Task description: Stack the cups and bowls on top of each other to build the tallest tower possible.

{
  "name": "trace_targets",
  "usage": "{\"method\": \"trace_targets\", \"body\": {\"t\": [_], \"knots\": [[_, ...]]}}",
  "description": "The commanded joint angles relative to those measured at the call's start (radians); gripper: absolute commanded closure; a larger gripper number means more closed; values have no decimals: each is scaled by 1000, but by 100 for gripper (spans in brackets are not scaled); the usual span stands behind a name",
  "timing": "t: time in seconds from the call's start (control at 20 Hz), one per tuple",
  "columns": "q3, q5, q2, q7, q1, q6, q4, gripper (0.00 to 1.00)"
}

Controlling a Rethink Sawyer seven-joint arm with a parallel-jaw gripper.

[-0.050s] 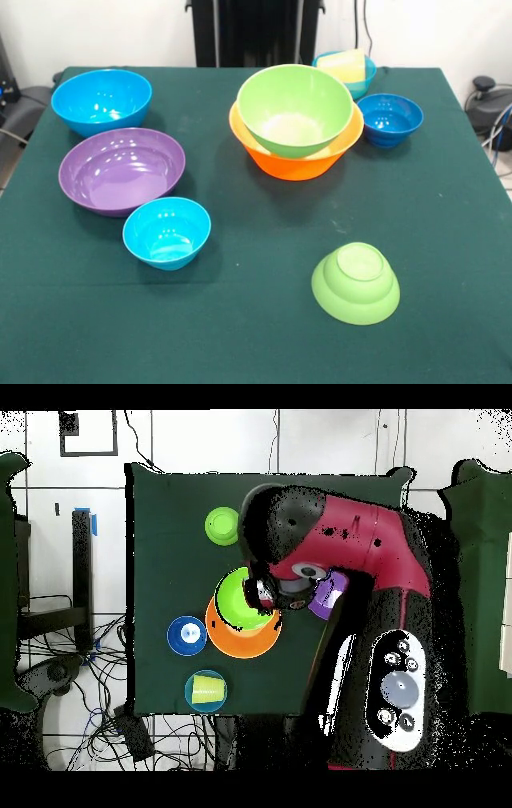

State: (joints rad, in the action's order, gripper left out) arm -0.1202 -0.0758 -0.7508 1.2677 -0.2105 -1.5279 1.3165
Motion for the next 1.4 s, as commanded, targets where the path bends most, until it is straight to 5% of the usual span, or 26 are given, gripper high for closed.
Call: {"method": "trace_targets", "body": {"t": [0.05,0.35,0.65,1.4], "knots": [[-4,-77,-38,96,29,164,238,0],[-26,-69,-71,94,3,343,360,0],[-37,-65,-49,122,11,344,339,0],[-68,-48,-51,124,-16,571,508,0]]}}
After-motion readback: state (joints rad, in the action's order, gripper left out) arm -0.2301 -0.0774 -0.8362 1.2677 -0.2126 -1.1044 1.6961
